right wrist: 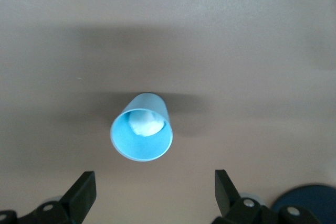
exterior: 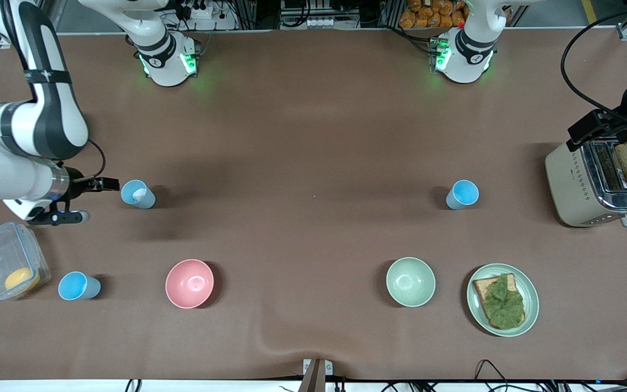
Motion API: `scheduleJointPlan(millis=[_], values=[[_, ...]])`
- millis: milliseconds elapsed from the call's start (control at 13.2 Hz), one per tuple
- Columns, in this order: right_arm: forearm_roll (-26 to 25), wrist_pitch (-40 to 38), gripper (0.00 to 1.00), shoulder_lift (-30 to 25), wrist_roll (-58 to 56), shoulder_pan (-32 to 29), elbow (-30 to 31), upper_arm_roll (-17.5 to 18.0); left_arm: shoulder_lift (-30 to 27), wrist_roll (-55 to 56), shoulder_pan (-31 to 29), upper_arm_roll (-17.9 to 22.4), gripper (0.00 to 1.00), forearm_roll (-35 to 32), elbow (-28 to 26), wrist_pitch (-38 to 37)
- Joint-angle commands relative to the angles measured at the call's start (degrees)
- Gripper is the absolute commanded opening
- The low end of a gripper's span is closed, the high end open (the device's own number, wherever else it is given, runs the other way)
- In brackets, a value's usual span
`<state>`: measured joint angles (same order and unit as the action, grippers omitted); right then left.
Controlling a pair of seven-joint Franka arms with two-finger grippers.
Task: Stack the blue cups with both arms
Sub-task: 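Reach the right gripper down around the nearby blue paper cup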
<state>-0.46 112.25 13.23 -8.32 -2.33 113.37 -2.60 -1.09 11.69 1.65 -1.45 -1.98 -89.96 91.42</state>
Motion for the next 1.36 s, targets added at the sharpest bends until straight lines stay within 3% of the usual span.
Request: scheduleJointPlan(millis=[0,227,1137,1213,1289], values=[[-0.95,9.27,1.0,-2.86,-4.59,-4.34,9.57,1.02,0.04,0.35,-0.34,-0.04,1.0,1.27,0.67,-0.9],[-0.95,14.13,1.0,-1.98,-4.86,-4.35,13.27,1.02,0.04,0.35,-0.34,-0.04,1.0,1.27,0.67,-0.9],[3.09,15.63,1.0,3.56,-4.69,-3.56,11.96,1.11,0.04,0.26,-0.34,-0.04,1.0,1.36,0.67,-0.9],[3.27,15.63,0.93,3.73,-4.68,-3.65,11.96,1.11,0.04,0.26,-0.34,-0.04,1.0,1.36,0.75,-0.9],[3.27,15.71,0.79,4.17,-4.68,-3.56,11.79,1.11,0.04,0.26,-0.34,-0.04,1.0,1.36,0.67,-0.9]])
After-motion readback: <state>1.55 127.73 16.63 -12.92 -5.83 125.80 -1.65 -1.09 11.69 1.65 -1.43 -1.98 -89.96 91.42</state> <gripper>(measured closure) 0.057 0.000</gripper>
